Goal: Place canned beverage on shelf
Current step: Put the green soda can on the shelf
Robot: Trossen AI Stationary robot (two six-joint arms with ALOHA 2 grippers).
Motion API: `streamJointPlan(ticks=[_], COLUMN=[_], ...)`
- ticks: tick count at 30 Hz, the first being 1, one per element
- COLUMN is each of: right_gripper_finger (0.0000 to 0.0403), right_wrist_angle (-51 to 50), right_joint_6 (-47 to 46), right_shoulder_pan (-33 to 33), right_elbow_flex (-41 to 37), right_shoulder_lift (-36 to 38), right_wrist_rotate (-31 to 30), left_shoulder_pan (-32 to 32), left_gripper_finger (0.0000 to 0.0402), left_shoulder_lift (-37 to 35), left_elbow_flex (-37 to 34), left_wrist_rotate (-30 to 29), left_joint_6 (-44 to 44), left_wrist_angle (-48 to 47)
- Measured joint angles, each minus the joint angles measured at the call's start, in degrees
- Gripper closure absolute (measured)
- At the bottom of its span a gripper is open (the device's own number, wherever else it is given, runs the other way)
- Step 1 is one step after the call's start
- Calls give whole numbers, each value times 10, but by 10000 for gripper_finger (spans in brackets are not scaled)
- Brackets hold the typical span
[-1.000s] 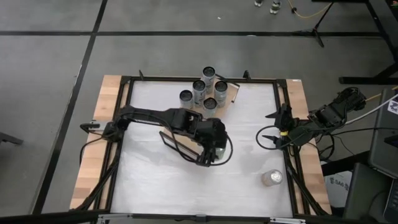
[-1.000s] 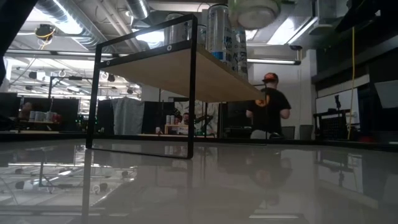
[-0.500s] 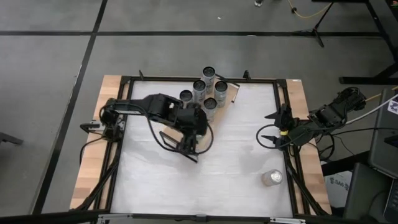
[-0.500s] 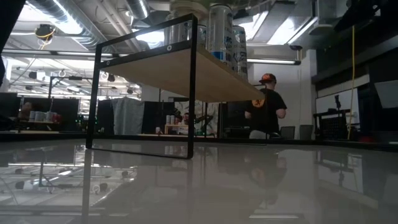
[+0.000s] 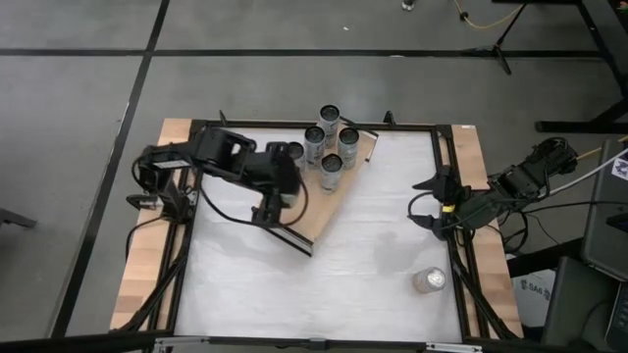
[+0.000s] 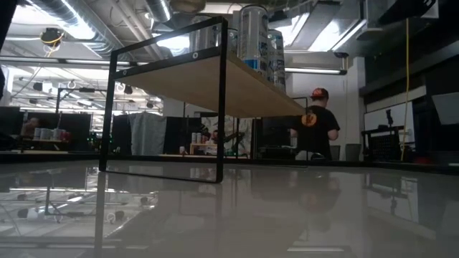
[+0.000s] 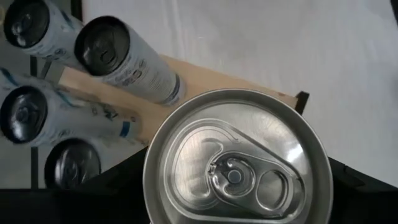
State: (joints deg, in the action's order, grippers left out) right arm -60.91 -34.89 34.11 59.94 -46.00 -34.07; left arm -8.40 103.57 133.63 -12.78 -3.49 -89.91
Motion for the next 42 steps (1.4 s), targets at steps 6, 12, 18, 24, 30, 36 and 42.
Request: streamJointPlan(ticks=[6,12,18,24,30,36,42], right_gripper_finger=[10,10,10,10,10,10,10], right_wrist_angle=[30,63,81,84,84,84,84], right_joint_6=[0,0,0,0,0,1,1], right_shoulder_pan=[0,0,0,0,0,0,0], right_elbow_flex=[0,0,0,0,0,0,0], right_shoulder_lift=[0,0,0,0,0,0,0], right_wrist_rotate=[0,0,-1,-6,-15,-15,-15], left_shoulder_pan=[7,7,9,24,40,57,71], left_gripper_finger=[119,119,119,119,119,119,94], left_shoulder_lift=[-50,-116,-183,-216,-224,-223,-226], left_elbow_flex=[-68,-204,-351,-468,-524,-527,-528], left_wrist_rotate=[-2,-3,-3,3,25,36,36], left_joint_6=[2,12,1,-1,-9,-33,-32], left_wrist_angle=[6,75,187,257,297,319,310])
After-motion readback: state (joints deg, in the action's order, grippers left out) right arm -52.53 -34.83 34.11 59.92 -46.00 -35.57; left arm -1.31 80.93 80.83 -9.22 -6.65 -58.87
